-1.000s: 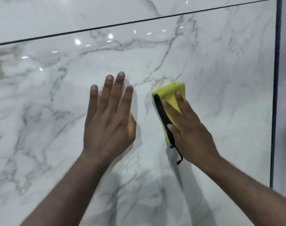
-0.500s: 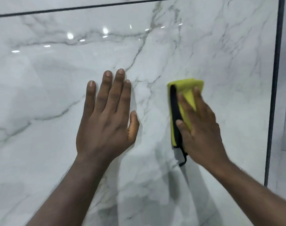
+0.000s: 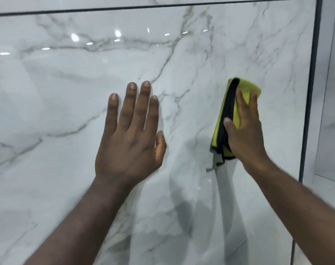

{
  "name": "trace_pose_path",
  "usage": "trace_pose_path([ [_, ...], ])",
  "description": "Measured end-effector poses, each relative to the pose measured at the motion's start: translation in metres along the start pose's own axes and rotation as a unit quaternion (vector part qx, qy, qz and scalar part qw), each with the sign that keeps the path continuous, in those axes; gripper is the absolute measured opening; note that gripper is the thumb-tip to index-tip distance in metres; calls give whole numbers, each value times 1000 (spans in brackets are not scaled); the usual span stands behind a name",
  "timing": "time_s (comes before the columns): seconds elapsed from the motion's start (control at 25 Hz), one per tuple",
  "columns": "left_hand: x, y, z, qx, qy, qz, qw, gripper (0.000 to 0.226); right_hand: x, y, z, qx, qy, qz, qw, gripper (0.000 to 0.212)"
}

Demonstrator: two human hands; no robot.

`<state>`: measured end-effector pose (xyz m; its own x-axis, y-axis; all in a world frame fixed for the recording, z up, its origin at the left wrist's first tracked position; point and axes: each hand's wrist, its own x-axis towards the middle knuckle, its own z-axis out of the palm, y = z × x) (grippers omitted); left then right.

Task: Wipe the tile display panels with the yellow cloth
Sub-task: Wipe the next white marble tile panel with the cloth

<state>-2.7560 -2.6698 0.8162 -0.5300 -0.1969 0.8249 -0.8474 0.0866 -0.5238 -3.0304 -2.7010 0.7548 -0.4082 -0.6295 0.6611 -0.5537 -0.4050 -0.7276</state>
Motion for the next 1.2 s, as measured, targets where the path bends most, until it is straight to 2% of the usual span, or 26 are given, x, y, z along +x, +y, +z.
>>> trace_pose_path([
  [0.08,4,-1,-3,-6,4,-6,1000,70,17,-24,-1,4,5,-29,1000,74],
  [0.2,7,6,-6,-17,-3,-30,999,71,-21,-16,9,-112,-22,-174,978,71],
  [0.24,9,9,-6,-10,-7,-32,999,71,-34,-3,7,-130,-38,-190,972,71],
  [0.32,18,18,-5,4,-12,-22,1000,72,-24,17,-6,-119,-35,-153,980,75],
  [0.4,31,29,-2,11,-13,-7,1000,72,17,15,-20,-60,-21,-51,997,77],
  [0.44,40,37,1,14,-15,-6,1000,72,35,9,-25,-49,-17,-37,998,78],
  [0.52,59,54,7,18,-19,-14,1000,72,46,5,-28,-82,-10,-100,992,76],
  [0.6,70,69,10,21,-23,-21,999,71,33,27,-32,-145,-40,-221,964,71],
  [0.64,74,75,12,21,-23,-18,999,69,29,45,-39,-165,-55,-250,953,69],
  [0.68,76,79,14,24,-23,-13,999,68,34,60,-46,-169,-57,-245,953,69],
  [0.8,94,98,20,34,-18,2,999,67,88,73,-69,-81,-37,-80,993,73],
  [0.84,103,108,23,32,-12,0,999,67,101,71,-73,-68,-31,-75,994,75],
  [0.88,112,120,26,28,-5,-5,1000,68,105,71,-74,-77,-26,-110,991,74],
  [0.96,127,146,34,15,5,-14,1000,68,92,91,-75,-119,-41,-241,962,71],
  [1.04,132,163,39,11,2,-18,1000,69,74,127,-81,-150,-79,-293,941,72],
  [1.08,134,168,41,14,-2,-14,1000,69,79,139,-87,-145,-79,-268,949,74],
  [1.16,145,176,45,13,-5,-2,1000,69,111,146,-98,-89,-58,-143,984,75],
  [1.2,154,179,46,7,-3,3,1000,69,127,140,-101,-60,-45,-113,991,76],
])
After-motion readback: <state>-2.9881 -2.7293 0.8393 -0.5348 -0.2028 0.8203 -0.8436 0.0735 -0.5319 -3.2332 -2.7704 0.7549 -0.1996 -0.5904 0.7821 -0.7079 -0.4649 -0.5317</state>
